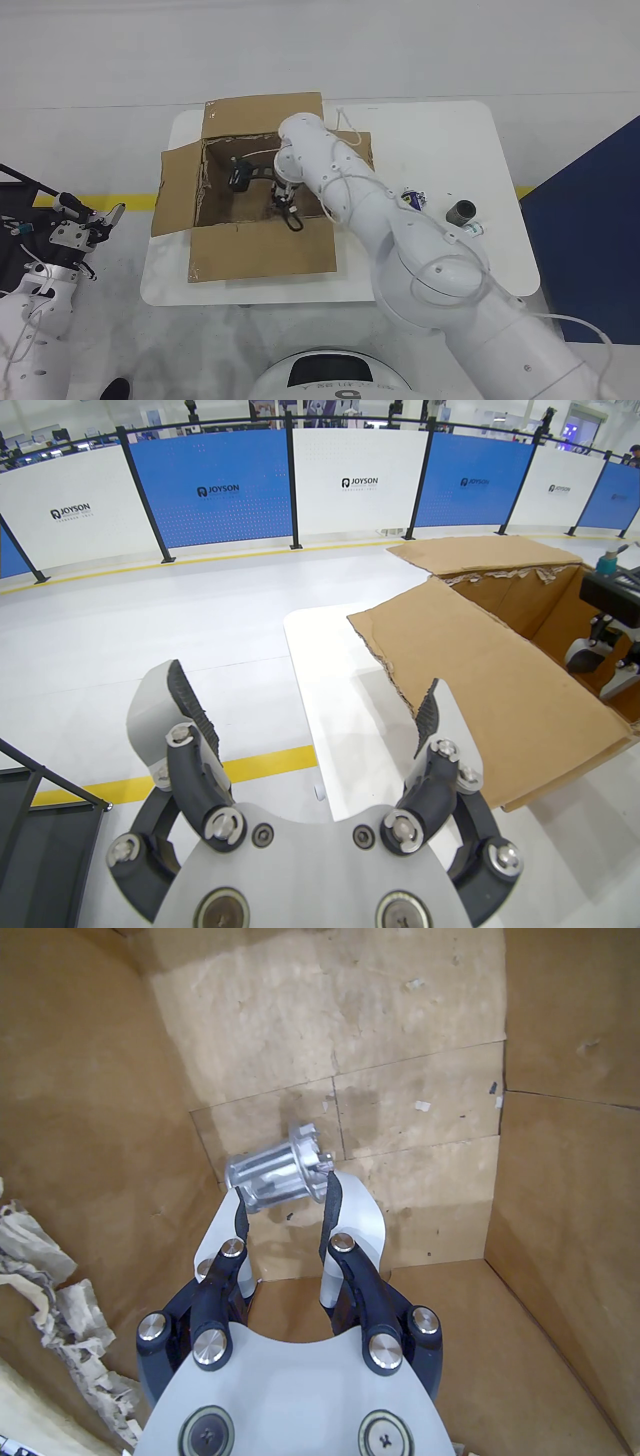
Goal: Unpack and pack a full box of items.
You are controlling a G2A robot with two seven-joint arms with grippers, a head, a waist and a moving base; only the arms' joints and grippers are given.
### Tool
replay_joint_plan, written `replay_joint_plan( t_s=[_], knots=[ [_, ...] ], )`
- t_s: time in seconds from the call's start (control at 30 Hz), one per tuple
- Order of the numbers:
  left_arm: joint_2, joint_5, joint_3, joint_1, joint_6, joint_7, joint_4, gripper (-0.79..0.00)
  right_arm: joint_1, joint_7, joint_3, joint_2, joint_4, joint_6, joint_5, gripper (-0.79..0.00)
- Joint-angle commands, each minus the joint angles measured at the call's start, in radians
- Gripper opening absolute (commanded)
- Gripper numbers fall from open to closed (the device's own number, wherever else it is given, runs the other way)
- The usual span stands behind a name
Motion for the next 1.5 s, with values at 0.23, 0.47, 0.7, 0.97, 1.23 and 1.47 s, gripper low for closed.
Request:
replay_joint_plan(
  t_s=[0.23, 0.47, 0.7, 0.97, 1.23, 1.47],
  knots=[
    [0.000, 0.000, 0.000, 0.000, 0.000, 0.000, 0.000, 0.000, -0.006, 0.003, -0.002, -0.007, -0.039, 0.028, -0.027, -0.529],
    [0.000, 0.000, 0.000, 0.000, 0.000, 0.000, 0.000, 0.000, -0.010, -0.002, -0.002, -0.010, -0.040, 0.049, -0.031, -0.536],
    [0.000, 0.000, 0.000, 0.000, 0.000, 0.000, 0.000, 0.000, -0.017, 0.053, -0.005, -0.011, -0.040, 0.075, -0.029, -0.536],
    [0.000, 0.000, 0.000, 0.000, 0.000, 0.000, 0.000, 0.000, -0.022, 0.062, -0.006, -0.011, -0.038, 0.083, -0.028, -0.643],
    [0.000, 0.000, 0.000, 0.000, 0.000, 0.000, 0.000, 0.000, -0.022, 0.062, -0.006, -0.011, -0.038, 0.083, -0.028, -0.680],
    [0.000, 0.000, 0.000, 0.000, 0.000, 0.000, 0.000, 0.000, -0.009, -0.021, 0.029, -0.006, -0.005, 0.157, 0.036, 0.000]
  ],
)
